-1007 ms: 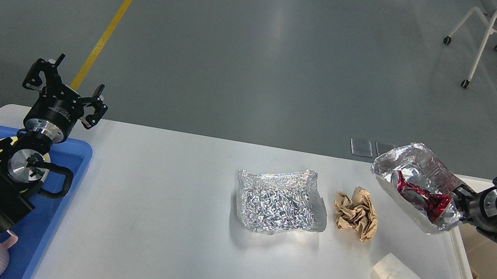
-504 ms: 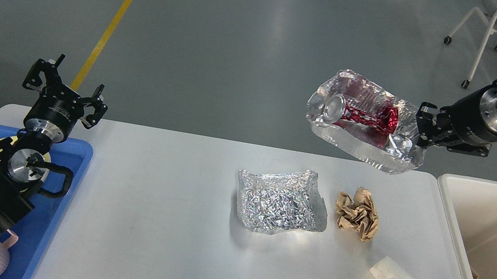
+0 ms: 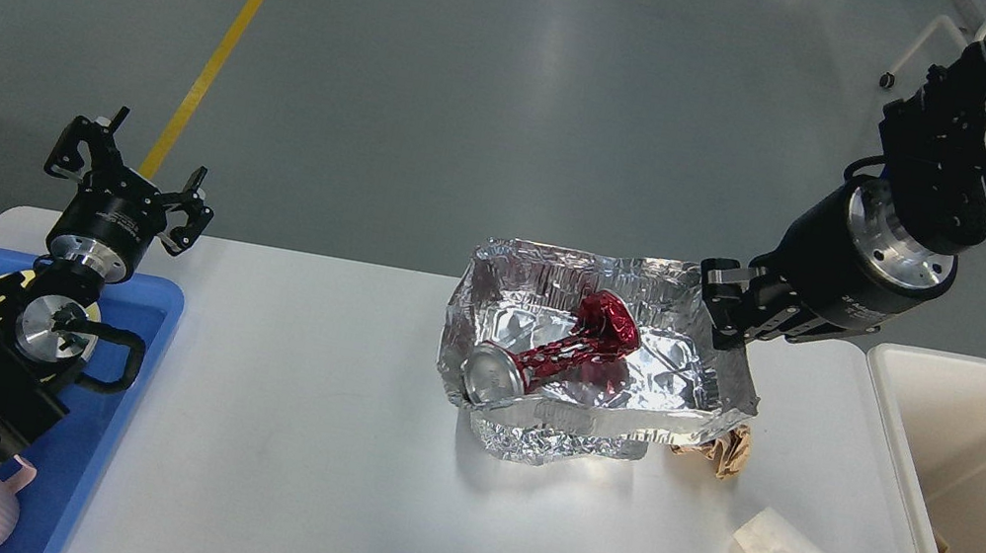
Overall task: Tidy desktop
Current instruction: 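Lift the foil tray and carry it toward the white bin, then lower the foil tray into the white bin and release it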
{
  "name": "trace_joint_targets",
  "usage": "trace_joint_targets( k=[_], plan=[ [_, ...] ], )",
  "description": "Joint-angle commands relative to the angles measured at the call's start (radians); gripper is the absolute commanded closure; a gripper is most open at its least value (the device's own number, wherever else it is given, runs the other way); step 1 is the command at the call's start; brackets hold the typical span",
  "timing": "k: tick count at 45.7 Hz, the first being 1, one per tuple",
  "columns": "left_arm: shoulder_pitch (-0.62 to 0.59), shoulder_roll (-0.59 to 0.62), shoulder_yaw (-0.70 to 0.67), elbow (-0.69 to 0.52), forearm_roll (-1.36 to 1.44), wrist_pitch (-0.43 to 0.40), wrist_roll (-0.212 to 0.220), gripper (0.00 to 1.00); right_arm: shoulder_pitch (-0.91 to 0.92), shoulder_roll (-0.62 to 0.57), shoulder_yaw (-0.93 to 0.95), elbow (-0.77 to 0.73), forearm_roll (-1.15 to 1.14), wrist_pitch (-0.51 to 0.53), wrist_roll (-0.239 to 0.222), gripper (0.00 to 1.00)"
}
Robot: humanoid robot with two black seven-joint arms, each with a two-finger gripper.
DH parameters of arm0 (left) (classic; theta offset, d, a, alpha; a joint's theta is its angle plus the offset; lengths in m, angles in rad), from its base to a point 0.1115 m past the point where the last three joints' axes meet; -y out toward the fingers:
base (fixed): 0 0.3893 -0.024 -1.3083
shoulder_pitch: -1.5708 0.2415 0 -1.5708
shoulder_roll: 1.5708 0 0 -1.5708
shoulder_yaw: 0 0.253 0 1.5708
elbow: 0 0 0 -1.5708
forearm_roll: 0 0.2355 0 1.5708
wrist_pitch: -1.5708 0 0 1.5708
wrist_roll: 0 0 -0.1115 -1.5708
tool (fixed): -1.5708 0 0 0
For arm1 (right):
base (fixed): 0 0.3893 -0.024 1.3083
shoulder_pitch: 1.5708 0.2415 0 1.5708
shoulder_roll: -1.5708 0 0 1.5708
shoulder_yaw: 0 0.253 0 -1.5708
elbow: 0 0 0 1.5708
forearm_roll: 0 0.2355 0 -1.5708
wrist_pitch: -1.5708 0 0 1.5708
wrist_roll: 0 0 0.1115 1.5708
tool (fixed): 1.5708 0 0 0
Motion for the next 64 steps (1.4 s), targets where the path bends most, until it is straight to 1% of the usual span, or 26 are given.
trace_joint_targets(
  k=[1, 6, 15, 18, 22, 27, 35, 38, 41, 44, 46, 52, 57, 58, 59, 60, 61, 62, 64],
  plan=[
    [0.0, 0.0, 0.0, 0.0, 0.0, 0.0, 0.0, 0.01, -0.072, -0.034, -0.083, -0.068, -0.027, -0.039, 0.001, 1.0],
    [0.0, 0.0, 0.0, 0.0, 0.0, 0.0, 0.0, 0.0, -0.188, -0.092, -0.115, -0.188, -0.028, -0.059, 0.001, 1.0],
    [0.0, 0.0, 0.0, 0.0, 0.0, 0.0, 0.0, 0.0, -0.449, -0.231, -0.1, -0.449, -0.028, -0.082, 0.001, 1.0],
    [0.0, 0.0, 0.0, 0.0, 0.001, 0.0, 0.0, 0.01, -0.555, -0.251, -0.083, -0.536, -0.02, -0.152, 0.001, 1.0],
    [0.0, 0.0, 0.0, 0.0, 0.0, 0.0, 0.0, 0.0, -0.707, -0.261, -0.016, -0.633, -0.016, -0.263, 0.001, 1.0],
    [0.0, 0.0, 0.0, 0.0, 0.001, 0.0, 0.0, 0.0, -0.877, -0.269, 0.101, -0.786, -0.016, -0.323, 0.0, 1.0],
    [0.0, 0.0, 0.0, 0.0, 0.0, 0.0, 0.0, 0.0, -1.146, -0.226, 0.188, -1.099, -0.005, -0.401, -0.006, 1.0],
    [0.0, 0.0, 0.0, 0.0, 0.0, 0.0, 0.0, 0.0, -1.258, -0.168, 0.219, -1.239, 0.032, -0.427, -0.006, 1.0],
    [0.002, 0.0, 0.0, 0.0, 0.0, 0.0, 0.0, 0.01, -1.357, -0.096, 0.259, -1.39, 0.09, -0.432, -0.006, 1.0],
    [0.002, 0.0, 0.0, 0.0, 0.0, 0.0, 0.0, 0.01, -1.434, -0.045, 0.29, -1.5, 0.14, -0.438, -0.005, 1.0],
    [0.002, 0.0, 0.0, 0.0, 0.0, 0.0, 0.0, 0.0, -1.465, -0.018, 0.302, -1.536, 0.168, -0.444, -0.005, 1.0],
    [0.0, 0.0, 0.0, 0.0, 0.0, 0.0, 0.0, 0.0, -1.493, 0.004, 0.296, -1.538, 0.182, -0.536, -0.005, 1.0],
    [0.002, 0.0, 0.0, 0.0, 0.001, 0.0, 0.0, 0.01, -1.494, 0.012, 0.297, -1.537, 0.182, -0.542, -0.003, 1.0],
    [0.002, 0.0, 0.0, 0.0, 0.001, 0.0, 0.0, 0.01, -1.494, 0.012, 0.296, -1.537, 0.182, -0.542, -0.003, 0.61],
    [0.0, 0.0, 0.0, 0.0, 0.0, 0.0, 0.0, 0.0, -1.494, 0.012, 0.294, -1.537, 0.181, -0.544, -0.002, 0.01],
    [0.0, 0.0, 0.0, 0.0, 0.001, 0.0, 0.0, 0.01, -1.494, 0.013, 0.297, -1.535, 0.182, -0.542, -0.002, 0.0],
    [0.0, 0.0, 0.0, 0.0, 0.0, 0.0, 0.0, 0.01, -1.494, 0.015, 0.296, -1.535, 0.182, -0.541, 0.0, 0.04],
    [0.0, 0.0, 0.0, 0.0, 0.0, 0.0, 0.0, 0.0, -1.494, 0.016, 0.297, -1.534, 0.182, -0.541, 0.0, 0.0],
    [0.0, 0.0, 0.0, 0.0, 0.001, 0.0, 0.0, 0.0, -1.494, 0.021, 0.294, -1.534, 0.179, -0.541, -0.002, 0.0]
  ],
)
